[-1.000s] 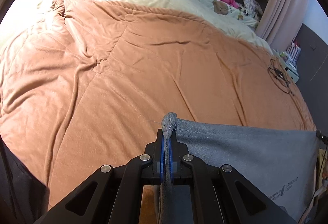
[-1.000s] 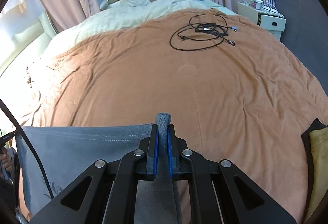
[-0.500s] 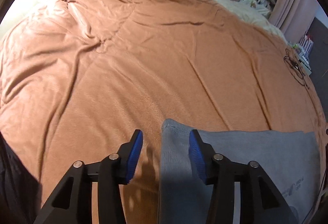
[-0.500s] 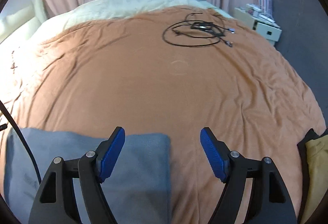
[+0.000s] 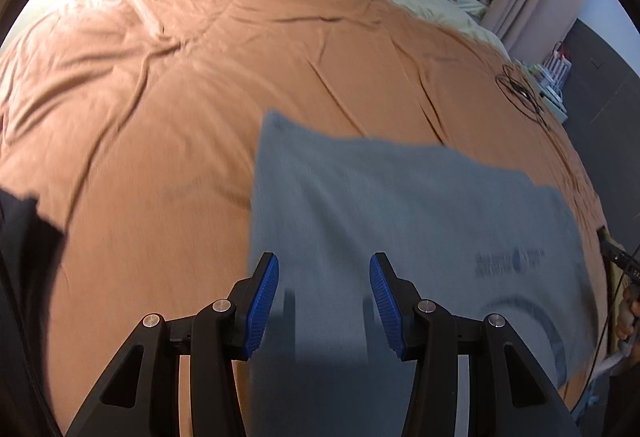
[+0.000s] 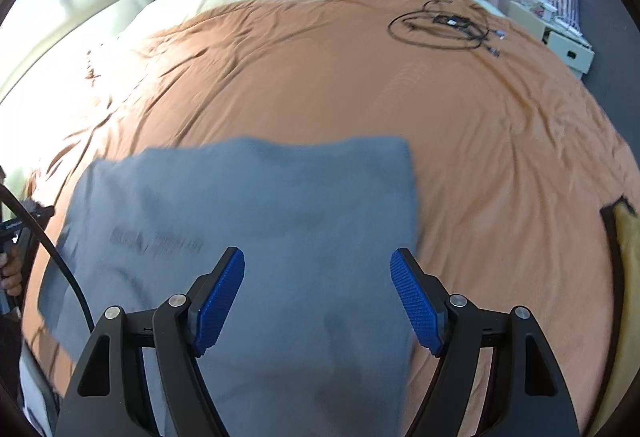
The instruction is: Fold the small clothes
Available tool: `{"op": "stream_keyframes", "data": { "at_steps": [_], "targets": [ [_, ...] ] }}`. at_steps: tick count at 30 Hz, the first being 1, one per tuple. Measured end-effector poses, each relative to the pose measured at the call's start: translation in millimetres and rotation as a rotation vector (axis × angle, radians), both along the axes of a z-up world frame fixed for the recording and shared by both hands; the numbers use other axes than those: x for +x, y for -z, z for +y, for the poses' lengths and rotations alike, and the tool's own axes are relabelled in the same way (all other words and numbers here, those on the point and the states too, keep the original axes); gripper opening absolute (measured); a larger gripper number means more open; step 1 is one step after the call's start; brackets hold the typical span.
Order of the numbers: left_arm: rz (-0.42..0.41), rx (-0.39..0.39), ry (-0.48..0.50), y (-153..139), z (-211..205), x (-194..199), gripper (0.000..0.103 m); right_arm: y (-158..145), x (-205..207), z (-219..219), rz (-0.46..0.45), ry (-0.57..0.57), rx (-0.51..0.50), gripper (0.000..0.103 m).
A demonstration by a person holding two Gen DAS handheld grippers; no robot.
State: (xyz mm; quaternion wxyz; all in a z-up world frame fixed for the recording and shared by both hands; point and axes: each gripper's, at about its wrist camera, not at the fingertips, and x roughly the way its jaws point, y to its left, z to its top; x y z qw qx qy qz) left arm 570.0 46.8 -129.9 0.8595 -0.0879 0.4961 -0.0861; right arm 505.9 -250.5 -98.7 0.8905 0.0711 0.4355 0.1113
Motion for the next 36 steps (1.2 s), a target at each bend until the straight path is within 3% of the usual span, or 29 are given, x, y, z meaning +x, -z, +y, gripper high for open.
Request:
{"op": "stream_keyframes", "data": {
  "at_steps": [10,16,20,23,30,36],
  "targets": [
    [0.017,0.036,0.033,21,-23,-85,0.048,14,-71,0,0.012,-0.053,-0.019,0.065],
    [0.071,0.094,0.006,45,-17,-105,0.032,46,-96,-14,0.069,0.002,-0.104,0.045],
    [0.092,0.121,-0.024,48,-5,-117,0.019,51,-118,-30,0.082,0.052,-0.139,0.045],
    [0.1,0.117,-0.037,51,3,-129,0.018,58,-134,-41,0.109,0.088,-0.129,0.045],
    [0.055,0.074,-0.088,28,22,-161,0.018,28,-168,-45,0.06,0.131,-0.078,0.045],
    [0.034,-0.042,-0.151,18,47,-175,0.018,1,-196,-20,-0.018,0.092,-0.015,0.045]
  ]
}}
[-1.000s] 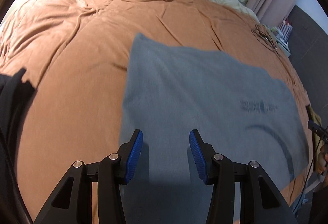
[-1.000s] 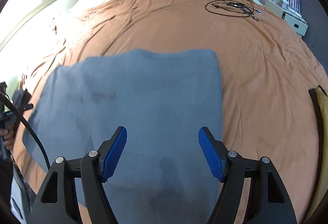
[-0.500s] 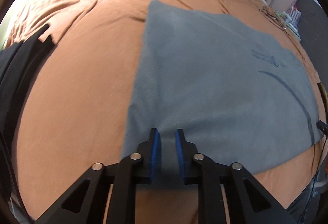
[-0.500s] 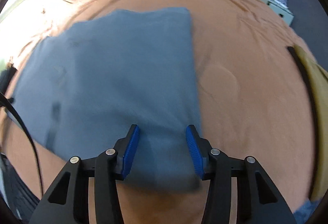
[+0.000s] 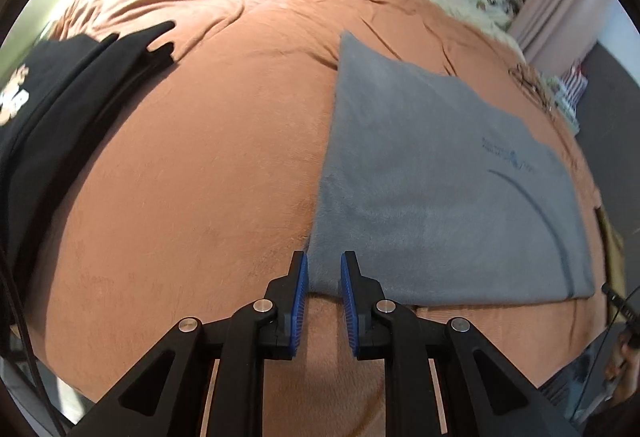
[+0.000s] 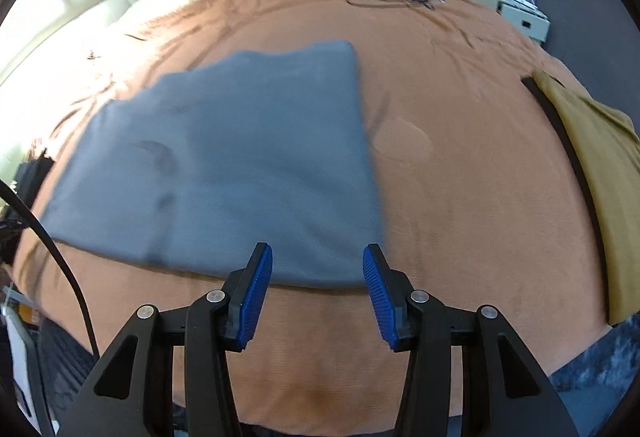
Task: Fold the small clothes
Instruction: 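Move both grippers to the edge of the folded grey square, then grasp the square's edge with both grippers and lift it over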
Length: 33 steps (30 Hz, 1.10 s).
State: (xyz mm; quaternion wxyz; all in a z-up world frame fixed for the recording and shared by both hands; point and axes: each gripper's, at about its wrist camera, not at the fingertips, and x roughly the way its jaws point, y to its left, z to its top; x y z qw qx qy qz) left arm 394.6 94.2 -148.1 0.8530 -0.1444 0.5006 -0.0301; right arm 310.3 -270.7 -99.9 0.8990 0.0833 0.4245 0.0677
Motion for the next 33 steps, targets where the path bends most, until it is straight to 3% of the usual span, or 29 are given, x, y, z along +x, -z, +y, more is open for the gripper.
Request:
{"op": "stream_keyframes", "data": {
  "at_steps": [10,18,21,26,33],
  "targets": [
    [0.061,-0.197,-0.088,28,18,-9,0.021,-4,2,41,-0.007,-0.108,0.105,0.041],
    [0.068,-0.396,-0.13,42,34,-11,0.048,12,42,75,0.024,-0.177,0.128,0.041],
    [0.073,-0.439,-0.144,45,35,-6,0.048,17,52,88,0.034,-0.185,0.147,0.039],
    [0.075,-0.554,-0.196,52,41,-4,0.048,31,70,99,0.068,-0.195,0.19,0.028],
    [0.047,-0.636,-0.195,47,38,-2,0.048,57,84,113,0.124,-0.186,0.231,0.023]
  ]
}}
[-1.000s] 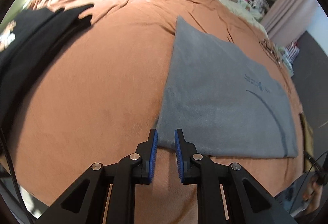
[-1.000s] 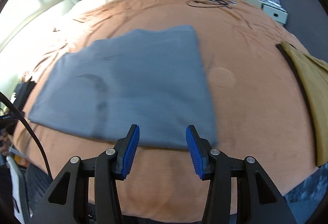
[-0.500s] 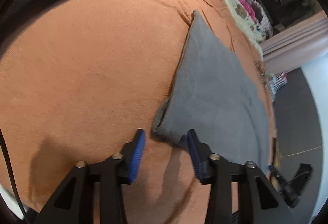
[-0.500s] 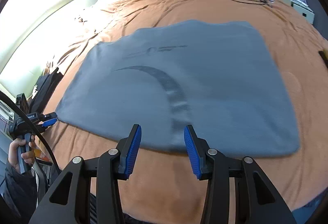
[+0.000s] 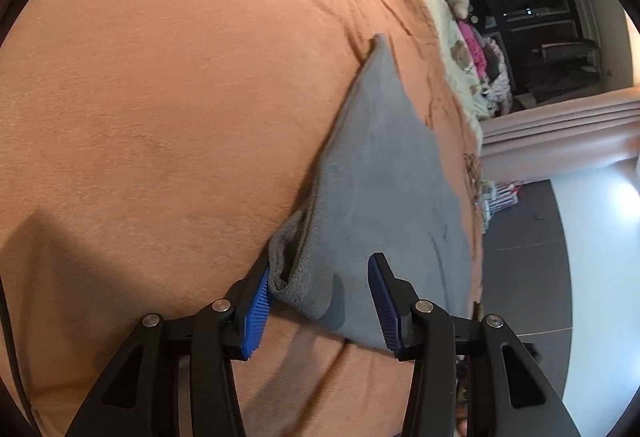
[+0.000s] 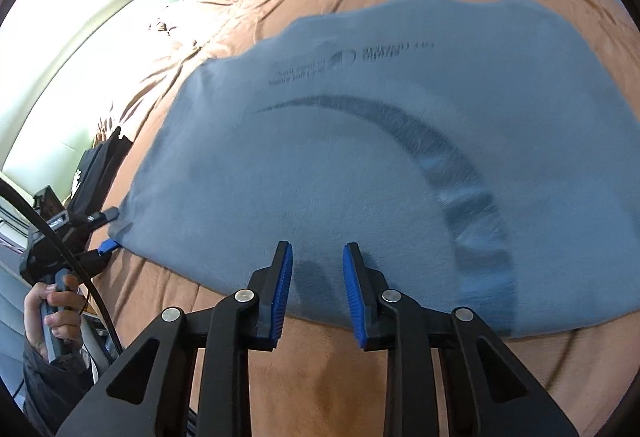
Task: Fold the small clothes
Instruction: 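Grasp the square's edge with both grippers and lift it over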
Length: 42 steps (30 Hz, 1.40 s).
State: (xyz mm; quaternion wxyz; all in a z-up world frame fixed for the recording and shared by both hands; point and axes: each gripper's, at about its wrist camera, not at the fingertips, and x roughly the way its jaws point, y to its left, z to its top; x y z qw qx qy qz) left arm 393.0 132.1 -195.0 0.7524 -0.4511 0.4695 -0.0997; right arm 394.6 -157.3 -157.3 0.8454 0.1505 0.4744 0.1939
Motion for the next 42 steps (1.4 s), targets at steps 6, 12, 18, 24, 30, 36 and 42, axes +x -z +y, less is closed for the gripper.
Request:
{"op": "stream_keyframes", "data": {
  "at_steps": [6,12,18,24,30,36,42],
  "targets": [
    [0.038,0.084,0.008,-5,-12,4,0.023,-3,2,4,0.0,0.001,0.0,0.018],
    [0.071,0.175,-0.001,-5,-15,7,0.006,0,5,21,-0.015,-0.006,-0.023,0.012],
    [0.025,0.173,-0.027,-20,-13,3,0.005,12,-13,38,-0.026,-0.061,-0.045,0.01],
    [-0.044,0.13,-0.023,-45,-12,4,0.005,3,-6,33,-0.036,-0.047,-0.041,0.004],
    [-0.124,0.086,0.011,-77,-24,12,0.004,7,19,30,-0.007,-0.026,-0.03,0.004],
    [-0.214,0.035,0.09,-111,-44,28,0.004,15,17,29,0.0,-0.005,0.006,0.004],
    [-0.297,0.031,0.182,-149,-84,47,0.004,25,5,20,0.015,0.003,0.084,0.004]
  ]
}}
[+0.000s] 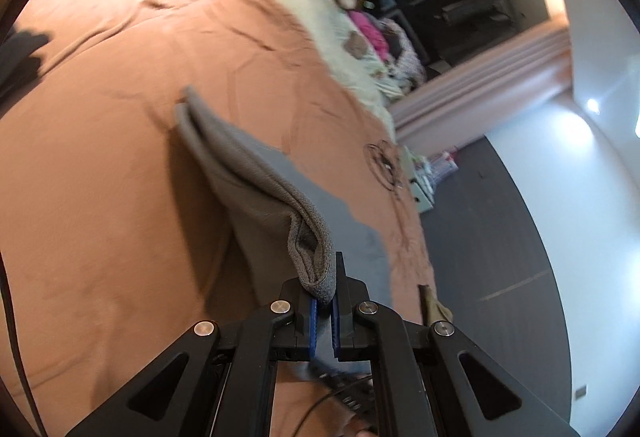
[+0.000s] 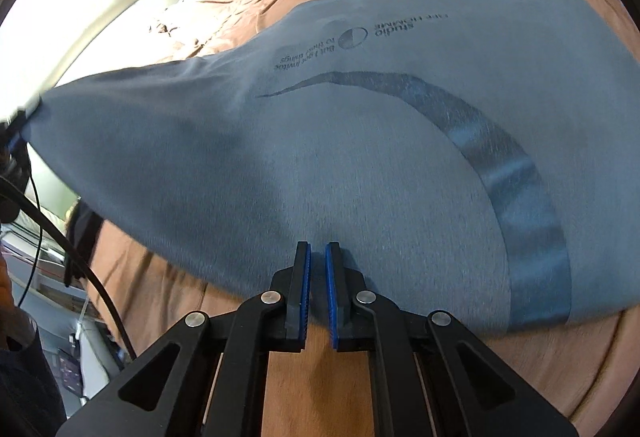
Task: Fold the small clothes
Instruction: 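Grasp the square's edge with both grippers and lift it over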
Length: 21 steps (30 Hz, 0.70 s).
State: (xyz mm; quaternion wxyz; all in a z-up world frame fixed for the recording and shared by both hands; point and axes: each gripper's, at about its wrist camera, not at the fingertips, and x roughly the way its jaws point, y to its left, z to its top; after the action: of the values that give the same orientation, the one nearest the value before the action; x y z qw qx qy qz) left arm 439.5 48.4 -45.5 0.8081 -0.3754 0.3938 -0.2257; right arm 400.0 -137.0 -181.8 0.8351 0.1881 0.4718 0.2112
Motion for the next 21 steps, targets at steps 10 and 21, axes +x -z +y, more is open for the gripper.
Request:
{"op": "stream_keyframes", "data": {
  "at_steps": [10,21],
  "targets": [
    [-0.088,0.052,0.137,-47,-79,15,0.004,-16,-27,-22,-0.117,0.01,0.033,0.005],
    [-0.119,0.094,0.302,-63,-168,16,0.004,-28,-68,-82,-0.199,0.098,0.058,0.066]
  ]
}}
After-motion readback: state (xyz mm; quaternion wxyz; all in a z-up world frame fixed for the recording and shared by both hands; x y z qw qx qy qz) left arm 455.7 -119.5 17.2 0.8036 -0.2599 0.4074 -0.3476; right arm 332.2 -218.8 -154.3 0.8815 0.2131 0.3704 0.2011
